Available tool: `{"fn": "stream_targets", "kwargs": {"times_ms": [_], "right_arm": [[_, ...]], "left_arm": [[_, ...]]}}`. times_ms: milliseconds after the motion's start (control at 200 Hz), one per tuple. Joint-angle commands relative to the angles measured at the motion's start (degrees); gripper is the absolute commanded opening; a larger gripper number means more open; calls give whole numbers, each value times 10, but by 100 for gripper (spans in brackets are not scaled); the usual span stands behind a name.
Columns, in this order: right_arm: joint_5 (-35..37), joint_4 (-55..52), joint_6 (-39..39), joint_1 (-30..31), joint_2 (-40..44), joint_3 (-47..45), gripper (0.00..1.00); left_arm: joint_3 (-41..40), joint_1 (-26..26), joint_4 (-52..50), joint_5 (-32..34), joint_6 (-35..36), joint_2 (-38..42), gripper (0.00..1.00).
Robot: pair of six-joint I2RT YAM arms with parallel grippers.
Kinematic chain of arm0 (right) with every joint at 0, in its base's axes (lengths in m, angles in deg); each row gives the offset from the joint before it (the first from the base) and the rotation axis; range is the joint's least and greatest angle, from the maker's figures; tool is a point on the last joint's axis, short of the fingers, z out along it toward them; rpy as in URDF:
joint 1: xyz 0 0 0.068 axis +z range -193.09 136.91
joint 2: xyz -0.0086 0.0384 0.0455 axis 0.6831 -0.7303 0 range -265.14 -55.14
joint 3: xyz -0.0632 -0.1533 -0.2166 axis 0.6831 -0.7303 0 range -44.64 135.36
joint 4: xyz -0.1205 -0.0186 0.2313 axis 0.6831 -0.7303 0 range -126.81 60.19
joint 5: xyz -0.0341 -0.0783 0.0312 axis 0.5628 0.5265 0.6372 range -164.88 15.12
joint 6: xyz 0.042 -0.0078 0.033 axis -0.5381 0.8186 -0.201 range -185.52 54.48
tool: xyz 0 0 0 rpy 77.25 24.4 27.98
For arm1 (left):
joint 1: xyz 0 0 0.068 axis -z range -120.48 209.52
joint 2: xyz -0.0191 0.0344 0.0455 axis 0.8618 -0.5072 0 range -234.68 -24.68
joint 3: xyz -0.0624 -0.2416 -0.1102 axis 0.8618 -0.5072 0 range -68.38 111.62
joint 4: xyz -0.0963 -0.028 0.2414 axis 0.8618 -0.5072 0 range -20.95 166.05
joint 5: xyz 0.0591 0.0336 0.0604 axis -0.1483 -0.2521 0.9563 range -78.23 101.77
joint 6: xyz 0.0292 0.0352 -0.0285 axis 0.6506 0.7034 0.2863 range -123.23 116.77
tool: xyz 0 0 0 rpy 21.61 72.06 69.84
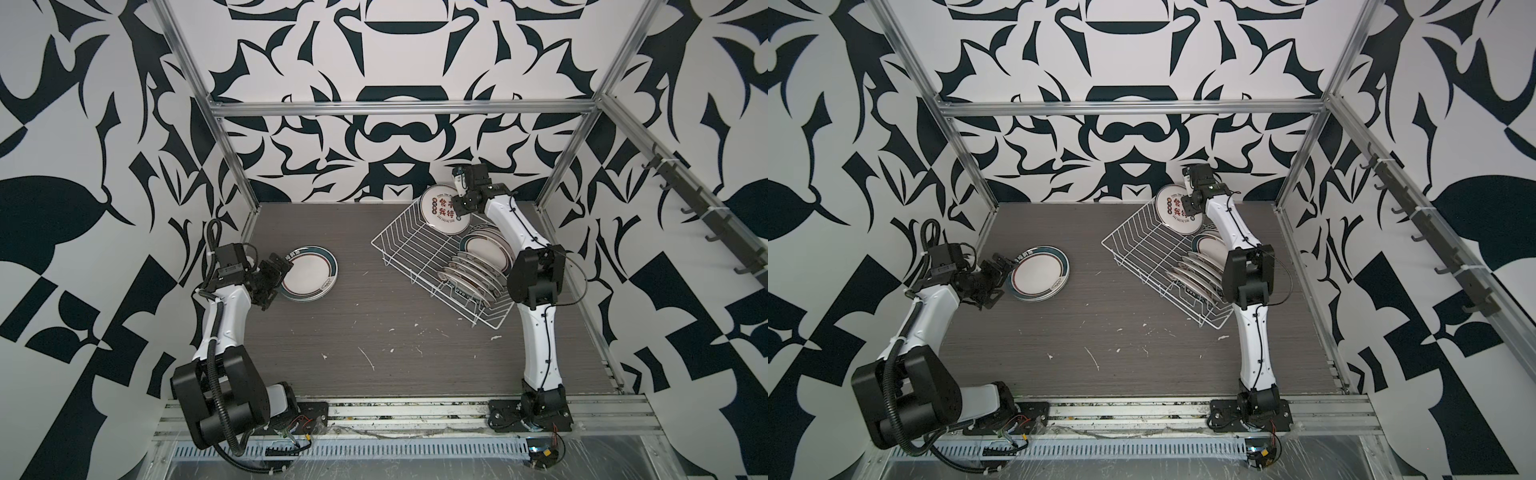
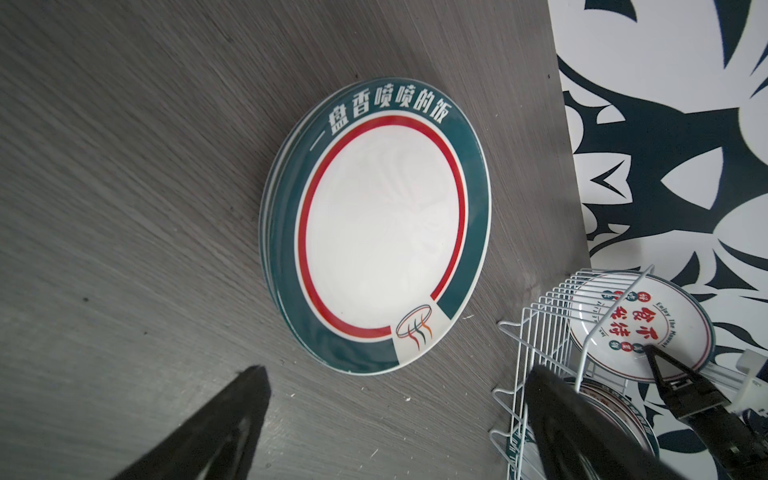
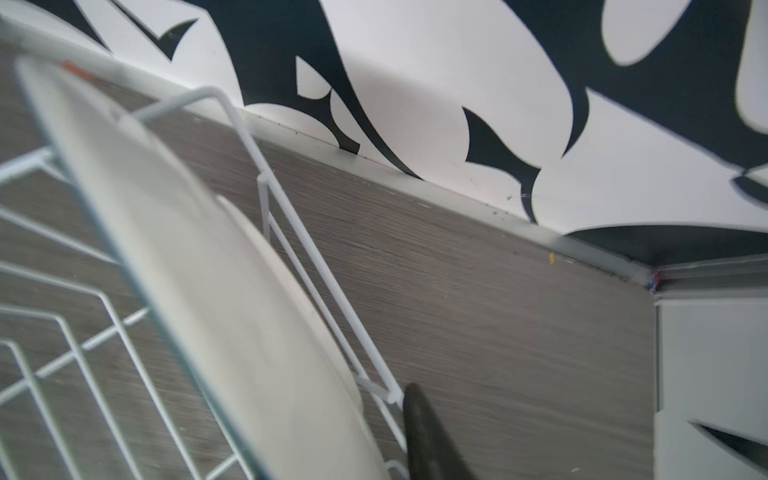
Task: Unload the plates from the dish rack
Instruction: Pick up the plate from the dish rack.
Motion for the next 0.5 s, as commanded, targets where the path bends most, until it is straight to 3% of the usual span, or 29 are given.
{"fn": "stream_targets", "kwargs": {"times_ms": [0, 265, 405, 495], "right_arm": [[-2, 29, 6, 2, 38, -24, 26], [-3, 42, 16, 2, 57, -58, 15], [5, 63, 16, 2, 82, -87, 0], [3, 84, 14, 2, 103, -112, 0]], "left_arm": [[-11, 1, -11, -12, 1, 9, 99], [-24, 1, 2, -14, 0, 7, 99], [-36, 2, 16, -18, -4, 1, 99], [-41, 3, 24, -21, -8, -3, 99]]}}
